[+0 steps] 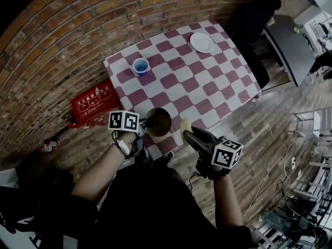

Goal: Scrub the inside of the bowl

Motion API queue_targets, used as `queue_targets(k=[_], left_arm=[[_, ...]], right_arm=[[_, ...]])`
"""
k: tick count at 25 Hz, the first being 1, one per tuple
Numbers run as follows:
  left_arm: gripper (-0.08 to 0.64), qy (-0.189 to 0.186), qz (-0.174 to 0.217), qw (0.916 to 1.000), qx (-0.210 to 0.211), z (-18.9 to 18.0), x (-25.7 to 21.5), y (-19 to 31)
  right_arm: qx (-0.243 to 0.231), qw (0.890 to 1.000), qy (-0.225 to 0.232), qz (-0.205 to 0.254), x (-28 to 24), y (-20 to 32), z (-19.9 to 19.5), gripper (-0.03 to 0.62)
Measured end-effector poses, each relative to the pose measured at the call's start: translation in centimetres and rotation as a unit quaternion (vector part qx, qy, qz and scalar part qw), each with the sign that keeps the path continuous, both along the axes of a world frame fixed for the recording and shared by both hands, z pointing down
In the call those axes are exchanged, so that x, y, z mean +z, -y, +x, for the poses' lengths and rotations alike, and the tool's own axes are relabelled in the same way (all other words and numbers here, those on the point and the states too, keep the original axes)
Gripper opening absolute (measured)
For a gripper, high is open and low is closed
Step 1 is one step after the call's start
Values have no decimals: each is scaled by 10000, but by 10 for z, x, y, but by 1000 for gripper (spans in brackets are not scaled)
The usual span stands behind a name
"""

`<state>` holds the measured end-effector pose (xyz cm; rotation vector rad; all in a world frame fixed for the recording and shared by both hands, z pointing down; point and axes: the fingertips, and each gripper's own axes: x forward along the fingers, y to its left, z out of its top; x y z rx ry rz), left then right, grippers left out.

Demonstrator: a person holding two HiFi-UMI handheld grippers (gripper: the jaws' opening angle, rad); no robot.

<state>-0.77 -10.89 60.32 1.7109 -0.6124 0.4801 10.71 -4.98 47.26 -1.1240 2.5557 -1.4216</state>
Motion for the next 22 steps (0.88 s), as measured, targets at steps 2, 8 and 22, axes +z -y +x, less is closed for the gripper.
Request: queue_targets(k=[2, 8, 22], left_arm=[[25, 128, -183, 9992, -338, -5, 15, 6], [26, 726, -192, 9956, -556, -5, 41, 19], [136, 638, -208, 9957, -636, 8, 43, 24]], right_arm=[[355, 9993, -67, -20, 5, 0, 4, 155], [1151, 9919, -530, -77, 21, -6, 23, 154], [1386, 9868, -829, 86, 13, -18, 43, 154]])
